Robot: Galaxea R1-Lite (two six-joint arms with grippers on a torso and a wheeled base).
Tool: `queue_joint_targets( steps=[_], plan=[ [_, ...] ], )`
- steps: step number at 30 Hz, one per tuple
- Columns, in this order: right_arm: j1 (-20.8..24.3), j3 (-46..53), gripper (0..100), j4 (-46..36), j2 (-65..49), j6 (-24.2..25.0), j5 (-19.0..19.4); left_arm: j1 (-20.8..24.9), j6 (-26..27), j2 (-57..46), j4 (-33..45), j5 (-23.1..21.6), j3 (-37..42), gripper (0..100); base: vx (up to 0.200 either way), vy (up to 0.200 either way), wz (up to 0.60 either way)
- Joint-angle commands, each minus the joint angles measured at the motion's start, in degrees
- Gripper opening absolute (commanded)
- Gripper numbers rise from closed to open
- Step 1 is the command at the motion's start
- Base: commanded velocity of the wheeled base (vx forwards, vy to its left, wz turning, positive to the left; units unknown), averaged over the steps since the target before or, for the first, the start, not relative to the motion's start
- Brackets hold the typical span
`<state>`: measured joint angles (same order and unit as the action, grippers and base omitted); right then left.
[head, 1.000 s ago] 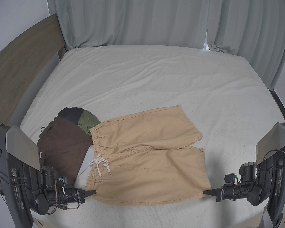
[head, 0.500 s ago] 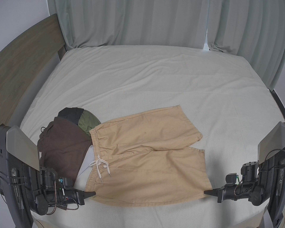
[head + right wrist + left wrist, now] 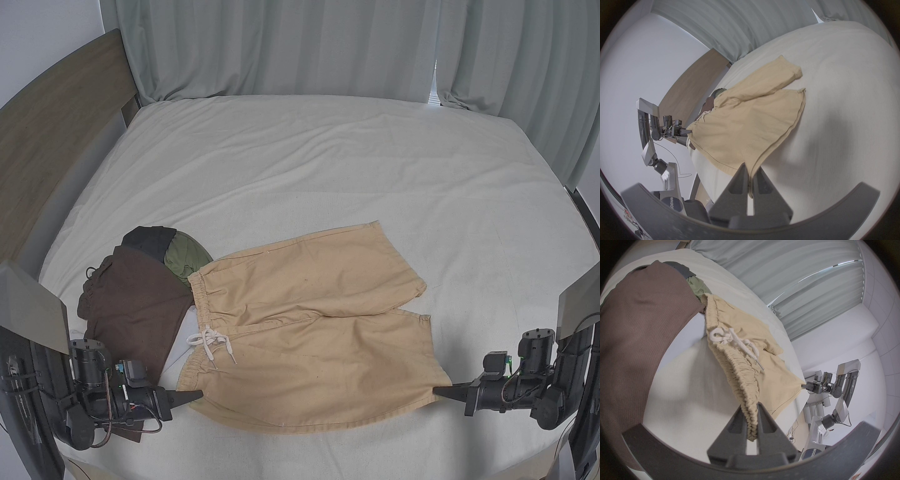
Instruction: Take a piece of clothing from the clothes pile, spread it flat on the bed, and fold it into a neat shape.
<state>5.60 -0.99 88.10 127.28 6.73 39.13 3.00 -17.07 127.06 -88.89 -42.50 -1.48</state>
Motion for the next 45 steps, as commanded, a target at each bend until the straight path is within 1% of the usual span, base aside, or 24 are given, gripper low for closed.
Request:
queue_joint_targets(
  steps=[1,6,13,15,18,22,28,32,38,40,42,43,44,45],
  plan=[
    [0.56,-0.24,0,0.05,-5.20,2.15,0.77,0.25,-1.39,-3.66,-0.05,-0.04,-1.16,0,0.000,0.000,0.00],
    [0.73,-1.83,0,0.05,-7.14,5.75,0.95,0.52,-3.68,-4.46,-0.05,-0.04,-2.22,0,0.000,0.000,0.00],
    [0.73,-3.85,0,0.05,-8.01,8.04,0.95,0.78,-6.58,-4.81,-0.14,0.05,-3.71,0,0.000,0.000,0.00],
    [0.56,-4.46,0,0.05,-8.45,8.56,1.30,0.78,-6.75,-4.72,-0.14,0.05,-4.06,0,0.000,0.000,0.00],
    [0.38,-4.90,0,0.05,-10.04,10.67,2.62,0.87,-6.84,-4.72,-0.14,0.05,-4.68,0,0.000,0.000,0.00],
    [0.64,-5.16,0,0.05,-11.44,12.78,2.62,0.87,-7.10,-4.72,-0.14,0.05,-5.29,0,0.000,0.000,0.00],
    [0.56,-5.52,0,0.05,-11.53,12.78,2.62,0.87,-9.83,-5.60,-0.14,0.22,-6.70,0,0.000,0.000,0.00],
    [0.56,-5.69,0,0.05,-11.53,12.87,2.62,1.57,-13.26,-7.27,-0.14,0.48,-7.40,0,0.000,0.000,0.00],
    [0.47,-6.13,0,0.05,-12.67,13.22,2.70,2.27,-15.19,-7.44,-0.14,0.92,-8.11,0,0.000,0.000,0.00],
    [0.56,-6.57,0,0.05,-13.73,14.36,3.06,2.27,-15.72,-7.44,-0.14,2.07,-8.98,0,0.000,0.000,0.00],
    [0.64,-6.75,0,0.05,-14.96,15.68,3.06,2.36,-15.98,-7.09,-0.14,4.70,-10.21,0,0.000,0.000,0.00],
    [0.64,-6.75,0,0.05,-14.96,15.68,3.06,2.36,-15.98,-7.09,-0.14,4.70,-10.21,0,0.000,0.000,0.00],
    [0.64,-7.01,0,0.05,-15.92,16.39,3.06,2.63,-16.68,-7.09,-0.14,6.20,-11.01,0,0.000,0.000,0.00],
    [0.64,-7.36,0,0.05,-16.19,16.65,3.06,2.71,-17.39,-7.27,-0.14,6.37,-11.27,0,0.000,0.000,0.00]
  ],
)
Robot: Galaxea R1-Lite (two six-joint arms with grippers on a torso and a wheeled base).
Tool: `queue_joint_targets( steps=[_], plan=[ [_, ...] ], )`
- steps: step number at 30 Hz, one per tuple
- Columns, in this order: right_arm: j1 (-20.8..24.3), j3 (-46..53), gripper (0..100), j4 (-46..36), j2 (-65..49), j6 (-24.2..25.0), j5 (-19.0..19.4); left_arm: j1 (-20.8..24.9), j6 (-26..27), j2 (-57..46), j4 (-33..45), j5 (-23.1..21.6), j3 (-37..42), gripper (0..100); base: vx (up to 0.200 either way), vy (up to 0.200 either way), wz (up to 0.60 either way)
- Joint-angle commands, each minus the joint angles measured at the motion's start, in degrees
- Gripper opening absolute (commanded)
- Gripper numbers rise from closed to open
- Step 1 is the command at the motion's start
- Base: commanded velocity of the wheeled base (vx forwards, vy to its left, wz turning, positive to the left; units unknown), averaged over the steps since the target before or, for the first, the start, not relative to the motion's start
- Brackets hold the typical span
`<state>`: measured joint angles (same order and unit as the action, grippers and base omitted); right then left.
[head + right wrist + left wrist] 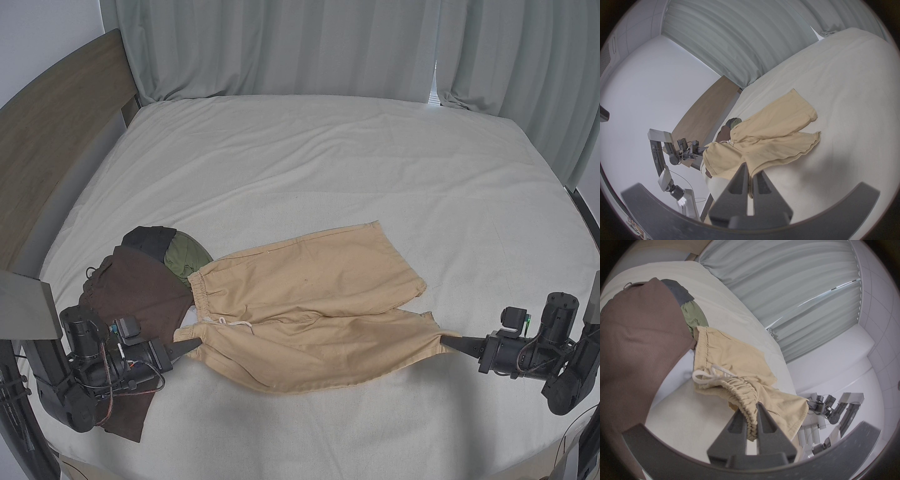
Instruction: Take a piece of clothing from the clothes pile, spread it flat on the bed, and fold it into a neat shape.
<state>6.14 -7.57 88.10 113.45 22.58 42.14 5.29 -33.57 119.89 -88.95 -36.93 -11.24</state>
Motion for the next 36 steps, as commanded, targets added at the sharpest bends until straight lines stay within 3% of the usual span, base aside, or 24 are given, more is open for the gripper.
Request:
queue_joint_targets(
  steps=[1,19,36],
  plan=[
    [0.01,-1.13,0,0.05,-2.53,0.98,0.04,0.60,-1.41,-0.19,-0.08,0.89,-1.59,0,0.000,0.000,0.00],
    [-0.69,-7.46,0,0.05,-4.37,6.87,-0.39,0.42,-5.71,-1.24,-0.17,3.70,-5.02,0,0.000,0.000,0.00],
    [-0.87,-15.02,0,-3.11,-4.99,8.45,-0.48,1.21,-6.15,-3.00,-0.08,6.95,-5.11,0,0.000,0.000,0.00]
  ],
)
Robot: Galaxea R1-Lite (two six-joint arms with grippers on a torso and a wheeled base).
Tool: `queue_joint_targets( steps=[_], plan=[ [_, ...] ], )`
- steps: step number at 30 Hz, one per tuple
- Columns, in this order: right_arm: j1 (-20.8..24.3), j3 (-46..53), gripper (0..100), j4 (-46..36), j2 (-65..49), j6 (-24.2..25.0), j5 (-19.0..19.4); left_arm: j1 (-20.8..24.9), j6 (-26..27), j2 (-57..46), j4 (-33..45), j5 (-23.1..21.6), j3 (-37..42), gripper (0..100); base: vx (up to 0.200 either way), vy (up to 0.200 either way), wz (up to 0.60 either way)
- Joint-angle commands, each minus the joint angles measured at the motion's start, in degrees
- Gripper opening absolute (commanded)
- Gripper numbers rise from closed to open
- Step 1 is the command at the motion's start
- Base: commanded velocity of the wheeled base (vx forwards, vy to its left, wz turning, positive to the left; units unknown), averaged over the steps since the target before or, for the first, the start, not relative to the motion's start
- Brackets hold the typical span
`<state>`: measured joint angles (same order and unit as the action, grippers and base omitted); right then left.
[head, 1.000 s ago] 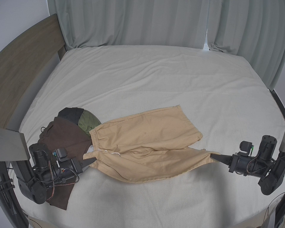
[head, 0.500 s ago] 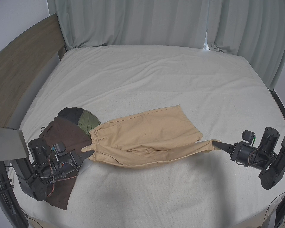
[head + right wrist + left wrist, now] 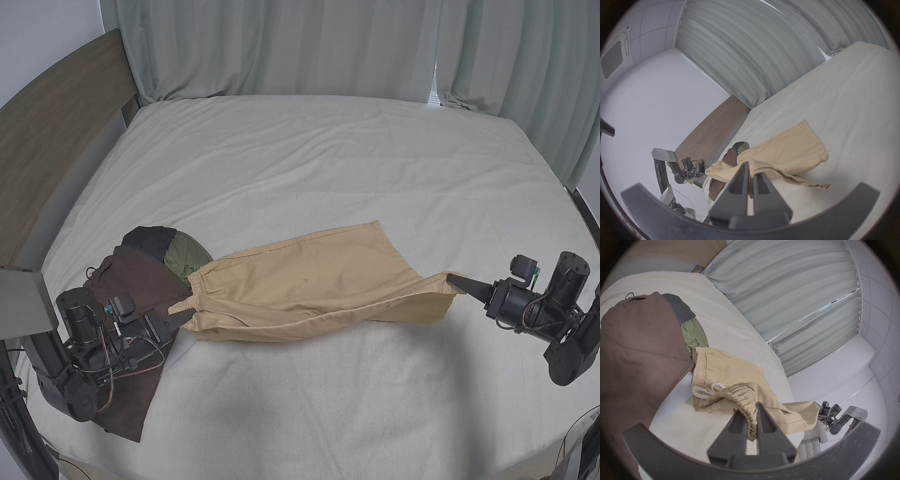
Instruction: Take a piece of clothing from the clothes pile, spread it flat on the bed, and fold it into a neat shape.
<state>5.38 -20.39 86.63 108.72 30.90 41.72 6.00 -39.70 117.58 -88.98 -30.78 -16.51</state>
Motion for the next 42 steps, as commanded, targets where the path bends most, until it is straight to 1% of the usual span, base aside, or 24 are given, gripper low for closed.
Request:
queue_joint_targets(
  steps=[1,9,12,16,19,23,25,29,34,37,42],
  plan=[
    [-0.10,-2.46,0,-2.16,-0.35,0.12,0.03,0.59,-0.11,-0.68,-0.05,0.99,0.16,0,0.000,0.000,0.00],
    [-0.89,-8.96,0,-3.66,1.24,0.56,0.03,0.86,-0.11,-0.68,-0.05,1.25,0.07,0,0.000,0.000,0.00],
    [-0.89,-12.04,0,-5.68,1.67,1.09,0.03,0.95,-0.20,-0.60,-0.05,1.34,0.07,0,0.000,0.000,0.00],
    [-0.81,-15.55,0,-9.63,2.38,1.18,0.03,1.03,-1.69,-0.60,-0.05,1.69,-0.54,0,0.000,0.000,0.00],
    [-0.81,-18.01,0,-10.78,3.87,1.18,0.03,0.95,-2.39,-0.60,-0.05,1.87,-1.42,0,0.000,0.000,0.00],
    [-0.81,-20.91,0,-11.66,6.07,1.26,0.03,0.95,-2.48,-0.07,-0.05,3.18,-2.30,0,0.000,0.000,0.00],
    [-0.72,-23.81,0,-13.06,7.92,1.26,0.03,0.86,-3.71,0.02,-0.05,4.41,-3.71,0,0.000,0.000,0.00],
    [-0.54,-28.47,0,-15.52,10.20,1.26,0.03,0.95,-5.03,-0.16,-0.05,4.68,-4.41,0,0.000,0.000,0.00],
    [-0.45,-32.87,0,-16.84,12.92,1.62,0.03,0.86,-5.03,0.72,-0.05,4.85,-5.99,0,0.000,0.000,0.00],
    [-0.10,-34.54,0,-16.93,14.24,3.11,0.03,0.86,-4.86,1.07,0.03,4.94,-6.17,0,0.000,0.000,0.00],
    [0.07,-37.53,0,-17.02,16.53,4.08,0.03,0.86,-4.86,2.57,-0.05,4.94,-6.87,0,0.000,0.000,0.00]
  ],
)
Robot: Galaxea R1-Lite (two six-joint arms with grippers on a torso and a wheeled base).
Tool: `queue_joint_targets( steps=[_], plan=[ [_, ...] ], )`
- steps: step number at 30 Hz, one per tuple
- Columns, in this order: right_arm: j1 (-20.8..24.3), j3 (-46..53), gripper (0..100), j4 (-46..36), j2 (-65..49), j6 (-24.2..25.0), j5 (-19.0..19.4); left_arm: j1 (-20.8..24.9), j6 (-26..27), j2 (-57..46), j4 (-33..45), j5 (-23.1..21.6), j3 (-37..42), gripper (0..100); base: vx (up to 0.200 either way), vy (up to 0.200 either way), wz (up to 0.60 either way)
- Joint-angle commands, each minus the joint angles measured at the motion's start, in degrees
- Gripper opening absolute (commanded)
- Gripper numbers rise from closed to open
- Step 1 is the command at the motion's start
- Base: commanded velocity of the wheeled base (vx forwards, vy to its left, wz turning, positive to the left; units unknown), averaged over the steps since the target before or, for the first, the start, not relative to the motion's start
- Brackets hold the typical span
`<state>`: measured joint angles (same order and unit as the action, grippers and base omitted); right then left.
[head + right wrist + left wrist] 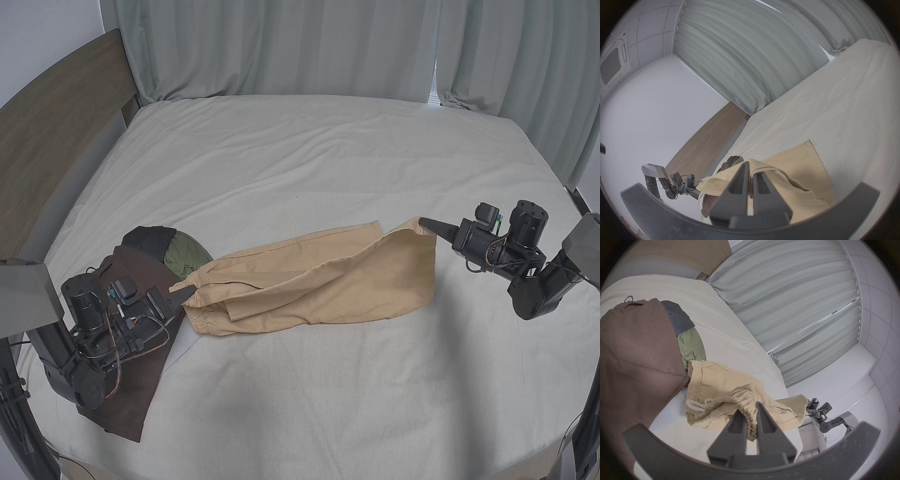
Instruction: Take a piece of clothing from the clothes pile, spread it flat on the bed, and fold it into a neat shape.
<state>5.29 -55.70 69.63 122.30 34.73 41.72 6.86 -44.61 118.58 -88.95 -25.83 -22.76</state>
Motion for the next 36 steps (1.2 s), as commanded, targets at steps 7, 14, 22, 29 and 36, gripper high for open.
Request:
queue_joint_targets(
  steps=[7,14,22,29,36],
  plan=[
    [0.07,-5.30,0,0.06,4.79,2.97,0.03,-0.10,-0.13,3.06,0.01,-0.01,-2.64,0,0.000,0.000,0.00],
    [0.07,-8.11,0,-1.25,6.73,3.33,0.03,-0.10,0.13,5.70,-0.08,-0.10,-5.54,0,0.000,0.000,0.00],
    [-0.11,-11.10,0,-3.71,7.69,3.33,0.03,-0.10,0.22,8.07,-0.08,-0.01,-7.91,0,0.000,0.000,0.00],
    [0.07,-13.12,0,-4.59,9.36,3.33,0.03,-0.89,0.04,10.01,-0.08,-0.01,-10.46,0,0.000,0.000,0.00],
    [0.16,-15.23,0,-5.21,11.39,3.41,-0.06,-1.59,0.13,12.73,-0.08,-0.01,-13.45,0,0.000,0.000,0.00]
  ],
)
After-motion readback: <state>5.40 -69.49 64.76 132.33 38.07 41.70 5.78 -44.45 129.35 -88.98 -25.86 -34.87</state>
